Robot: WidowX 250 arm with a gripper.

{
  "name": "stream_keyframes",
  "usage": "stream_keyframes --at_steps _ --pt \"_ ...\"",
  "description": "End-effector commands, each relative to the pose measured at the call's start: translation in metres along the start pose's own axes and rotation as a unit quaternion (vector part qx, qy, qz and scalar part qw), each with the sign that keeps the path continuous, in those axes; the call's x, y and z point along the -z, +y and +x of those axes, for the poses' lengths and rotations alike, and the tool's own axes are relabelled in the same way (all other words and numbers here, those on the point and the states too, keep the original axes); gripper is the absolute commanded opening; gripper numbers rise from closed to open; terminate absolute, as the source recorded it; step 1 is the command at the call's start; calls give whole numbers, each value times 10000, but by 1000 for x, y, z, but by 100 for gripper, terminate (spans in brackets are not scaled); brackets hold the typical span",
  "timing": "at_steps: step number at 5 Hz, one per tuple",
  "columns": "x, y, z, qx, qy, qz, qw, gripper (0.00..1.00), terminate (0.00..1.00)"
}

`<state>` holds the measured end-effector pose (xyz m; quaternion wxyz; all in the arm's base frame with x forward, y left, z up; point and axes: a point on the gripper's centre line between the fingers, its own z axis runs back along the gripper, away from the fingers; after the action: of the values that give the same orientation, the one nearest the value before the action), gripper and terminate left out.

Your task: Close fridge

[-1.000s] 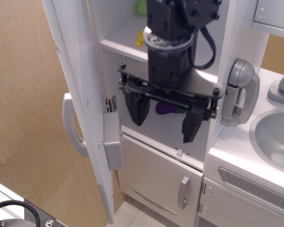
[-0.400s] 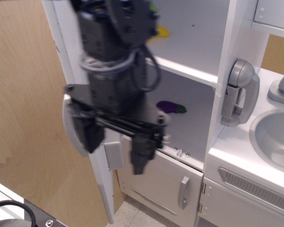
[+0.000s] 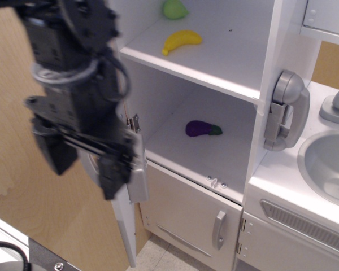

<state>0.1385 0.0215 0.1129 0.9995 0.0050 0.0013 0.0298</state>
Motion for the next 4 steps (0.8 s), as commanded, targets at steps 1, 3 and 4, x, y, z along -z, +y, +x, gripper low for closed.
stream_keyframes --at_steps 1,3,4 --pt "-4 44 1 456 -187 -85 9987 100 0" --pt "-2 72 22 336 -420 -103 9985 100 0" --pt "-2 81 47 120 -418 -97 9990 100 0"
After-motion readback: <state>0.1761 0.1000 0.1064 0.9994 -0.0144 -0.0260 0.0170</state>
